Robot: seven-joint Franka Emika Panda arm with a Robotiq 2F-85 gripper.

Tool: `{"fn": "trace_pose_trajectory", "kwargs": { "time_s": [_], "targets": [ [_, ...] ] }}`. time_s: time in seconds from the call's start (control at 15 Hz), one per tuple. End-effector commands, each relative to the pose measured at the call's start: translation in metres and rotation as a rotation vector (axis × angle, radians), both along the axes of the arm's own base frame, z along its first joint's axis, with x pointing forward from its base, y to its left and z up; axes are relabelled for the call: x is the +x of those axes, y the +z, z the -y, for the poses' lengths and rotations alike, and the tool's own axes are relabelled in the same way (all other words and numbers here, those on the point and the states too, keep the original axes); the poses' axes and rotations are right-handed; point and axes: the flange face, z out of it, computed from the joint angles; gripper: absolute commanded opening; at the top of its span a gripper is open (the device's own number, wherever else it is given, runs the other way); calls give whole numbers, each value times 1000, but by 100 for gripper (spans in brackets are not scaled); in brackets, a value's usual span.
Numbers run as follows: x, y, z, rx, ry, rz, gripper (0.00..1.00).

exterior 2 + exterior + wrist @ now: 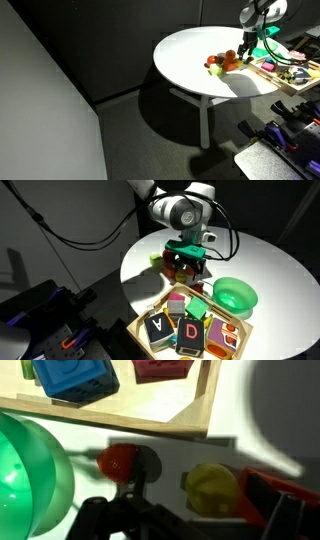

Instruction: Put the yellow ball in the green bowl then put the green block on the table.

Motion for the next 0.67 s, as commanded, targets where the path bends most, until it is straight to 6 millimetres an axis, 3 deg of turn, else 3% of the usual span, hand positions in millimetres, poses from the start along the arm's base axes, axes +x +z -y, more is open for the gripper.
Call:
{"fn": "trace_pose_trajectory", "kwargs": {
  "time_s": [0.0, 0.6],
  "targets": [
    [9, -2, -2, -13, 3, -17, 100],
    [13, -7, -10, -8, 17, -25, 100]
  ]
}}
